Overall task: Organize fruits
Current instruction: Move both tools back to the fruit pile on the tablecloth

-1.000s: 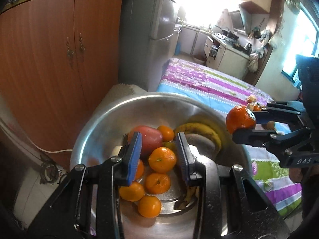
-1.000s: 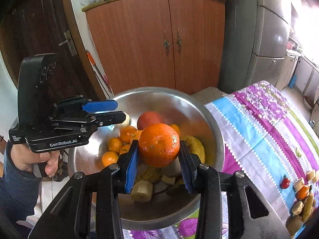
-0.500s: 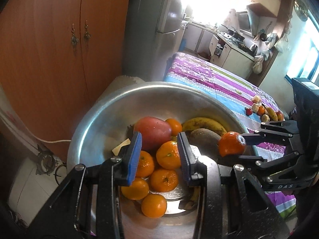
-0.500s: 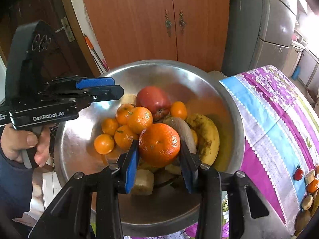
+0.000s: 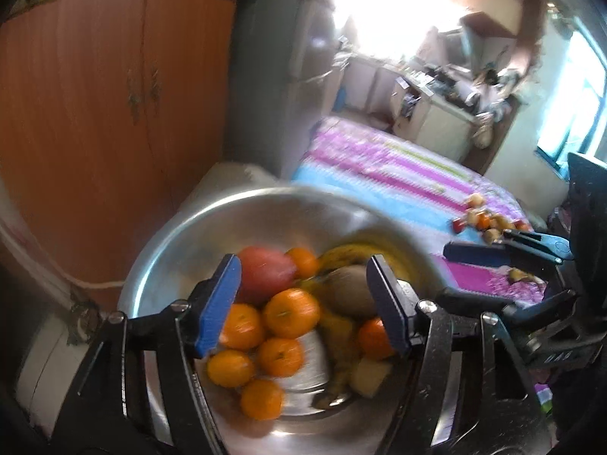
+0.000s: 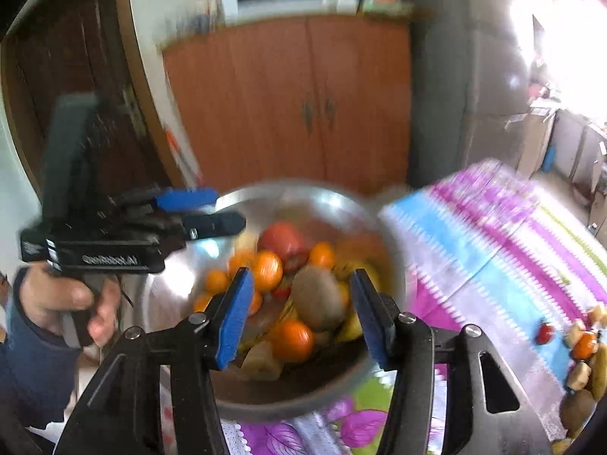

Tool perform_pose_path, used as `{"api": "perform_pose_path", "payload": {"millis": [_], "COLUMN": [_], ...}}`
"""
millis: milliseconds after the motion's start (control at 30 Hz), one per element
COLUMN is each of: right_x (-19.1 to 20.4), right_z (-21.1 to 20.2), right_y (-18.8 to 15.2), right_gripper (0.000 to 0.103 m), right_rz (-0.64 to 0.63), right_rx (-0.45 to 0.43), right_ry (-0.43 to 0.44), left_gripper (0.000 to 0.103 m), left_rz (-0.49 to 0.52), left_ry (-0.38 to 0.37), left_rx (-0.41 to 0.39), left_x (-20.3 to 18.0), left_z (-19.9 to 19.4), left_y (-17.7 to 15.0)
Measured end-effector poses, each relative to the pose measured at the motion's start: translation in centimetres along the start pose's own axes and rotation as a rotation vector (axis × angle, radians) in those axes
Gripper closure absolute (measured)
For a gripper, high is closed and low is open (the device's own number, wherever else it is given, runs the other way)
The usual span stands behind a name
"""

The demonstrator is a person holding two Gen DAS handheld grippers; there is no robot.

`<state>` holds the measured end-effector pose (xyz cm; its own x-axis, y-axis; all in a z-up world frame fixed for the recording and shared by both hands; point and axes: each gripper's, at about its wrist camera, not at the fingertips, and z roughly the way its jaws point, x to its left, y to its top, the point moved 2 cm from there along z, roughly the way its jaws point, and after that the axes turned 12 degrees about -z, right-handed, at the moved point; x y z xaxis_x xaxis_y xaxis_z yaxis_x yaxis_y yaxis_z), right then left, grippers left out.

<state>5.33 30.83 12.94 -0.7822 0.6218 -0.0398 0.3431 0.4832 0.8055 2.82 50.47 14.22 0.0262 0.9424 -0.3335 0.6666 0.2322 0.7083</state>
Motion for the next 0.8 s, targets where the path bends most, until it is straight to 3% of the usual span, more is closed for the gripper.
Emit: {"api": "perform_pose_path", "payload": {"millis": [67, 167, 300, 367, 500, 567, 633, 800], "right_x": [-1.9, -6.0, -12.3, -15.5, -19.2, -20.2, -20.7, -20.9], "right_z": [-4.4, -9.9, -15.3, -17.3, -19.6, -20.2, -20.7, -21.4], "right_y": [-1.3, -4.7, -10.2, -13.5, -18.5, -20.4, -21.1, -22.0], "right_gripper": [0.034, 0.019, 0.017, 0.017, 0.017, 0.017, 0.017, 0.017], "right_rz": [0.014, 0.074, 0.192, 0.265, 0.391, 0.441, 0.465, 0.497], "right_rx": [-0.092, -0.155, -0.151, -0.123, -0.121, -0.136, -0.151, -0.187], "right_ry": [-0.096, -0.247, -0.421, -0.49, -0.536, -0.541, -0.542, -0.517], "left_gripper": [0.032, 0.029, 0.013, 0.012, 0.012, 0.014, 0.023, 0.024], "left_rz": [0.052, 0.159, 0.273, 0.297, 0.24, 0.217, 0.199, 0.238], "left_ry": [-0.061, -0.194, -0.373, -0.398, -0.38, -0.283, -0.231, -0.115], "left_rx": [-0.037, -0.061, -0.057, -0.003, 0.142, 0.193, 0.246, 0.262], "left_x": [-3.5, -10.1, -19.0, -21.7, -23.4, -23.2, -22.9, -23.3], "left_z": [-1.6, -3.5, -2.9, 0.4, 9.2, 14.6, 18.2, 24.0], "left_y": [-0.1, -1.2, -3.7, -4.5, -5.3, -5.4, -5.7, -5.9]}}
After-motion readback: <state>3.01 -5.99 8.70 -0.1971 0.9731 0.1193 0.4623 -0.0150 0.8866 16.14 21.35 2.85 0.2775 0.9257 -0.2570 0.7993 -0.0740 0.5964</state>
